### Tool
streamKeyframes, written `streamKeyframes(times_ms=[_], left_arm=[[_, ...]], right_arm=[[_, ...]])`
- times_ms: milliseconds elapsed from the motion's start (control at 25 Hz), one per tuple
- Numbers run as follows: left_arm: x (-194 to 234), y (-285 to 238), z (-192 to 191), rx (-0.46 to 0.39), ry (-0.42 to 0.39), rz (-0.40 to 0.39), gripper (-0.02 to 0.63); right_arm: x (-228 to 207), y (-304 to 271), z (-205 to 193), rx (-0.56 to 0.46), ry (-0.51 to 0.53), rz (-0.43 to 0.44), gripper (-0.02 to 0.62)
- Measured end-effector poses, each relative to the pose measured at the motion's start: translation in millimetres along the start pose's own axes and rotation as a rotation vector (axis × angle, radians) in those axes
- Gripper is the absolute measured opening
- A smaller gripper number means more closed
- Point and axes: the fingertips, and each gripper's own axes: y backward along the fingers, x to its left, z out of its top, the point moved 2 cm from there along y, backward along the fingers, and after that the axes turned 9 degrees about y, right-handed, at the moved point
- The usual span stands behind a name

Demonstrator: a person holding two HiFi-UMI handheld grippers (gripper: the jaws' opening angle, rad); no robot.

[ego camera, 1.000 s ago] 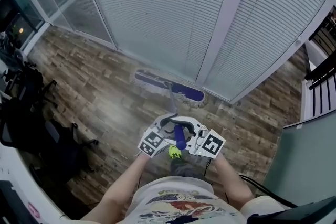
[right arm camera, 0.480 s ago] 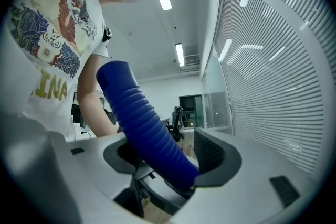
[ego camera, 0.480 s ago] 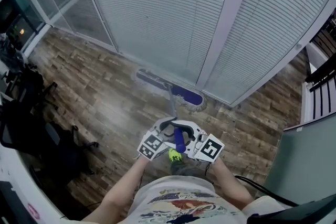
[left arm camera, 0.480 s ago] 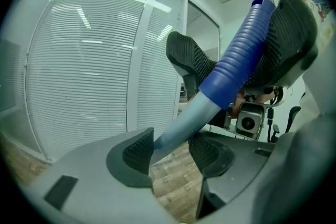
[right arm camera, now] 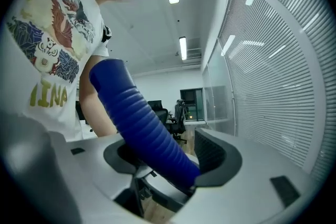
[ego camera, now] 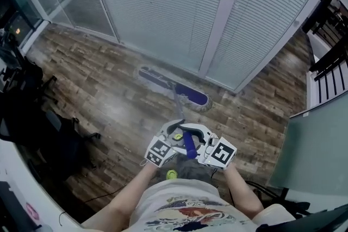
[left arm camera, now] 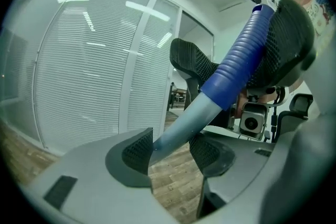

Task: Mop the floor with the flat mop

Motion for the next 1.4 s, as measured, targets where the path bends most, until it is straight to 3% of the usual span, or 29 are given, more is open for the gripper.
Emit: streamKeyframes(times_ms=[480, 840, 1040, 1240, 1400], left_arm=[[-203.0, 96.8, -76.3, -0.047, 0.063, -0.05, 0.201], [-347.7, 106.4, -123.8, -0.007, 0.05, -0.083, 0.204], [-429.4, 111.3, -137.6, -0.026, 0.06, -0.099, 0.207], [-471.9, 126.9, -160.7, 0.003, 0.054, -0.109, 0.207], [-473.9, 125.1, -174.9, 0.036, 0.018, -0.129, 0.207]], right_arm=[[217.4, 82.2, 36.0, 0.112, -0.017, -0.012, 0.249], [328.5, 183.4, 53.6, 0.077, -0.057, -0.072, 0.252], [379.5, 239.2, 81.1, -0.031, -0.092, -0.155, 0.252], [431.4, 259.2, 70.1, 0.113, -0.076, -0.081, 0.252], [436.1, 261.2, 61.6, 0.062, -0.057, -0.111, 0.252]])
